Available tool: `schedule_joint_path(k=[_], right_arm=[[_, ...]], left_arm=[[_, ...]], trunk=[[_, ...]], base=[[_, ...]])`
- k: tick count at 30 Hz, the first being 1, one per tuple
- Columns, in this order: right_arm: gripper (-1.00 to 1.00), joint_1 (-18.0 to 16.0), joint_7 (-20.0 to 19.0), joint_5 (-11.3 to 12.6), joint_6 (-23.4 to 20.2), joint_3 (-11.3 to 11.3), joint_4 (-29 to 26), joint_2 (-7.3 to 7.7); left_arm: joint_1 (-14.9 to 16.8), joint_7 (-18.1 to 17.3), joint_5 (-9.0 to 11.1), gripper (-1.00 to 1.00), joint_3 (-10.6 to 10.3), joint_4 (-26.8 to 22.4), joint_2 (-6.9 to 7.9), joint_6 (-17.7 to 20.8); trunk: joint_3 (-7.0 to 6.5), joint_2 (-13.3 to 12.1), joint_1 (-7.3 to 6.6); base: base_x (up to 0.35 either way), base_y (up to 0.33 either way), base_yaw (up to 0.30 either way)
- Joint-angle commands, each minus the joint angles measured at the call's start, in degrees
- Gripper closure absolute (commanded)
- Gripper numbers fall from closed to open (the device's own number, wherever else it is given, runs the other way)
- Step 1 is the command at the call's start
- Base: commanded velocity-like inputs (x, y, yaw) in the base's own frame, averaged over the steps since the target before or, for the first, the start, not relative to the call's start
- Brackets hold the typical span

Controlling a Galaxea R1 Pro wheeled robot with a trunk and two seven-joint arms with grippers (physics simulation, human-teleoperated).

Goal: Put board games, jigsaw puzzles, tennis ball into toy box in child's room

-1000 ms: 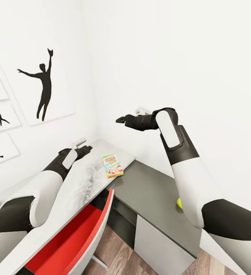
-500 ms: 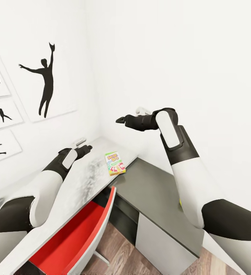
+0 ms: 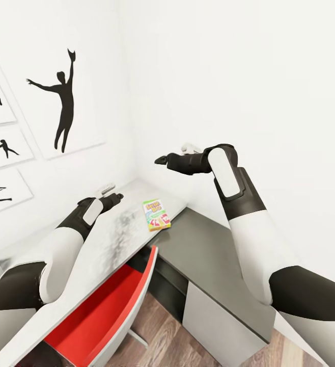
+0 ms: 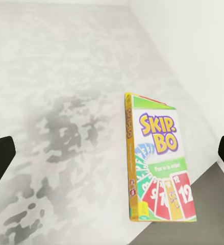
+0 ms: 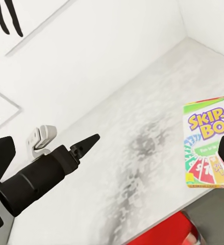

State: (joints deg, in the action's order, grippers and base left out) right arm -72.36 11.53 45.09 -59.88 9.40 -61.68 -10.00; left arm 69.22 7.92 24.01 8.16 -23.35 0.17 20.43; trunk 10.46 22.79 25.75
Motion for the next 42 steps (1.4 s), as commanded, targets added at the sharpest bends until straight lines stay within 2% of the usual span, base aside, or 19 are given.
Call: schedule_joint_path(k=[1, 10, 26, 42], right_arm=[[-1.0, -0.1, 0.6, 0.6, -0.1, 0.0, 0.0, 0.0], [-1.0, -0.1, 0.6, 0.6, -0.1, -0.1, 0.0, 0.0], [-1.0, -0.1, 0.6, 0.6, -0.1, -0.1, 0.0, 0.0], [-1.0, 0.0, 0.6, 0.4, -0.1, 0.0, -0.4, 0.0]], left_arm=[[0.0, 0.3, 0.6, -1.0, 0.1, -0.1, -0.01, 0.3], [0.0, 0.2, 0.6, -1.0, 0.0, -0.2, 0.0, 0.2], [0.0, -0.2, 0.6, -1.0, 0.0, -0.3, 0.0, 0.2], [-0.1, -0.2, 0.6, -1.0, 0.0, -0.3, 0.0, 0.3]], trunk=[[0.22, 0.1, 0.03], [1.05, 0.1, 0.03], [1.75, 0.1, 0.03], [1.79, 0.1, 0.03]], base=[[0.0, 0.0, 0.063], [0.0, 0.0, 0.008], [0.0, 0.0, -0.11], [0.02, 0.0, -0.254]])
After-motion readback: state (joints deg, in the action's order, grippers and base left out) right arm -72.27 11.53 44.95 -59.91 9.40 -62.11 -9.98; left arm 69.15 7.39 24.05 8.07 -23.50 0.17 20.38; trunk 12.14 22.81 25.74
